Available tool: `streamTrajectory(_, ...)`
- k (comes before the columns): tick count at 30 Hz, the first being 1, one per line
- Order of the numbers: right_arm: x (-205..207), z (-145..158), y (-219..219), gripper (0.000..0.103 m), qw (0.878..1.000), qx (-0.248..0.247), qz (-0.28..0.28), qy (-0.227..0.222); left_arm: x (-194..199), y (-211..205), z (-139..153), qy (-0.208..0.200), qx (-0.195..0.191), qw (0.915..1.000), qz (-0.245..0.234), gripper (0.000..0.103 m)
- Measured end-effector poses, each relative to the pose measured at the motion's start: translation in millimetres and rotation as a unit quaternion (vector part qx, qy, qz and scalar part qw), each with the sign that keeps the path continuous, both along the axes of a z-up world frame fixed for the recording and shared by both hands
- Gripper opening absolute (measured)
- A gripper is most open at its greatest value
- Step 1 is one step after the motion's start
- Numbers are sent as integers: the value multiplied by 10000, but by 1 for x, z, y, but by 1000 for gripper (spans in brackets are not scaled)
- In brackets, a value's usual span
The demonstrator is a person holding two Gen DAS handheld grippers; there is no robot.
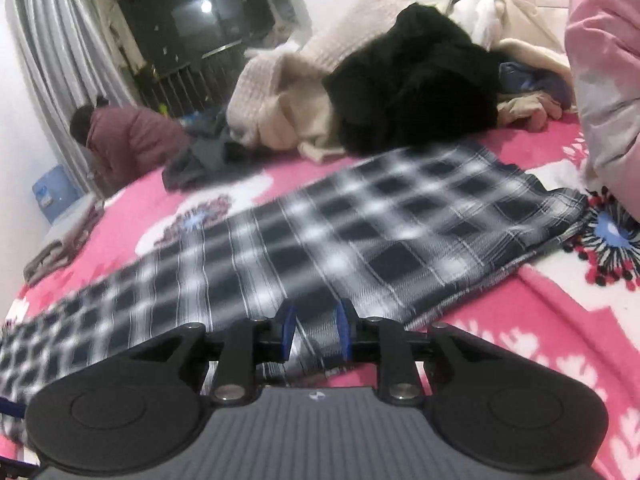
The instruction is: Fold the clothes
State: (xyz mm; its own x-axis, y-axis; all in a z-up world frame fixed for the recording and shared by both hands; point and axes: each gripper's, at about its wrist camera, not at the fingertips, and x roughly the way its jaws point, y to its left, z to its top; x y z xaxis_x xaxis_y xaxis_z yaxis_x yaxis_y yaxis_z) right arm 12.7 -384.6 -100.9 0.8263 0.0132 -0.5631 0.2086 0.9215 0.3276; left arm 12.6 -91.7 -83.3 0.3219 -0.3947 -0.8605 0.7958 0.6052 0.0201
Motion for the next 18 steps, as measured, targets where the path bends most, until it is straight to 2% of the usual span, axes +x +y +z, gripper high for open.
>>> streamTrajectory(5, 0, -3, -2, 24, 9996, 63, -269, -48, 3, -19, 3, -84, -383, 9992, -70, 78)
streamTrajectory(8, -3, 0, -4, 23, 9993, -32, -337, -160, 2, -37, -4, -176, -455, 9987, -163, 78)
streamTrajectory(14, -4, -2, -2, 22, 9990, -134, -306, -300, -7, -52, -23, -306, -321, 9984, -360, 78)
streamTrajectory(18, 0, -8, -2, 22, 9988, -180, -419, -188, -10, -51, -25, -387, -331, 9981, -338, 78)
